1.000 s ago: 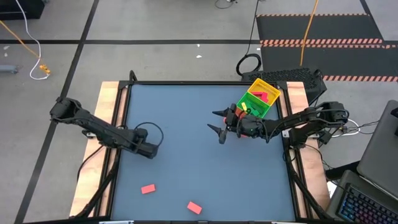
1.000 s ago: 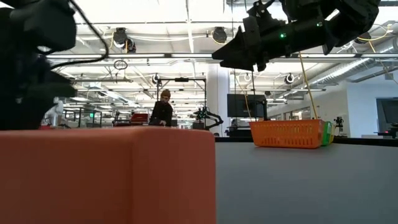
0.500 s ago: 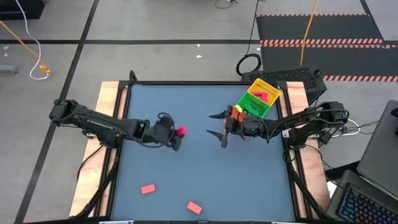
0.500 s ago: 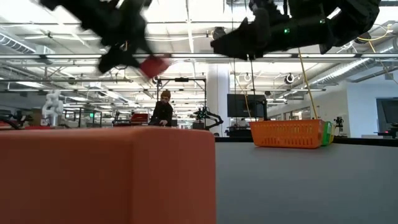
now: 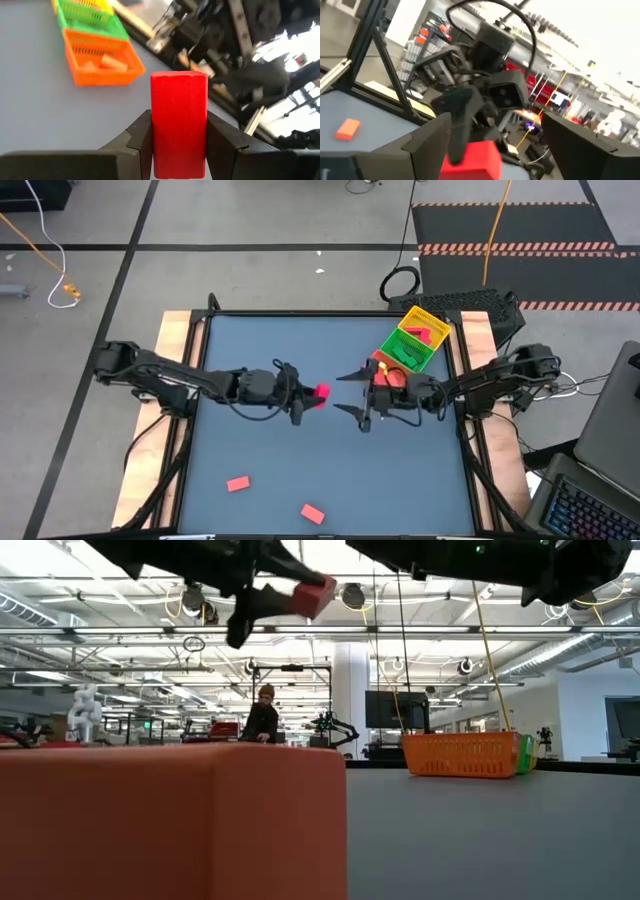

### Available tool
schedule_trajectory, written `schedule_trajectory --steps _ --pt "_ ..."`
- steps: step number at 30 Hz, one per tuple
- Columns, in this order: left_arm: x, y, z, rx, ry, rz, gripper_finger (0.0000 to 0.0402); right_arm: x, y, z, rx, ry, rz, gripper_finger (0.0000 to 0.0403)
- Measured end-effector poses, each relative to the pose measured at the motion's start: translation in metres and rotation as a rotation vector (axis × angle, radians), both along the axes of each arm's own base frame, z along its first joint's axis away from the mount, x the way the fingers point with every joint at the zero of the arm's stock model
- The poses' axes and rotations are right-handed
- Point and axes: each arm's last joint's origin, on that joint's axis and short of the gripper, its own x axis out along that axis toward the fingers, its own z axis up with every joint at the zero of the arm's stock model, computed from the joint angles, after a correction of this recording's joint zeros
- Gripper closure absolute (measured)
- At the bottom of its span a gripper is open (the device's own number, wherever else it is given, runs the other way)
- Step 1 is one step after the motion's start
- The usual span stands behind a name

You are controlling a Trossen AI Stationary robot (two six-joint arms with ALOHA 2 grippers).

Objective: Sort & place blocks by color
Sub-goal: Put the red block into the yellow bin

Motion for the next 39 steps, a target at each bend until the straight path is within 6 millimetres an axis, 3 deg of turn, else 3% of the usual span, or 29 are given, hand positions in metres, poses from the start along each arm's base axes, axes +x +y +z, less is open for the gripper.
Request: schedule_trajectory --steps 8,16,39 --pt "0.006 0.018 0.004 -0.031 -0.081 -0.119 0.0273 0.003 0.002 0.001 -0.093 -0.002 0.002 0.0053" --pt "0.008 0.03 0.013 -0.027 -0.167 -0.094 0.0273 0.009 0.002 0.001 -0.084 0.002 -0.018 0.0047" --pt "0.008 0.029 0.016 -0.047 -0.207 -0.065 0.026 0.036 -0.009 -0.013 -0.15 0.015 -0.106 0.0049"
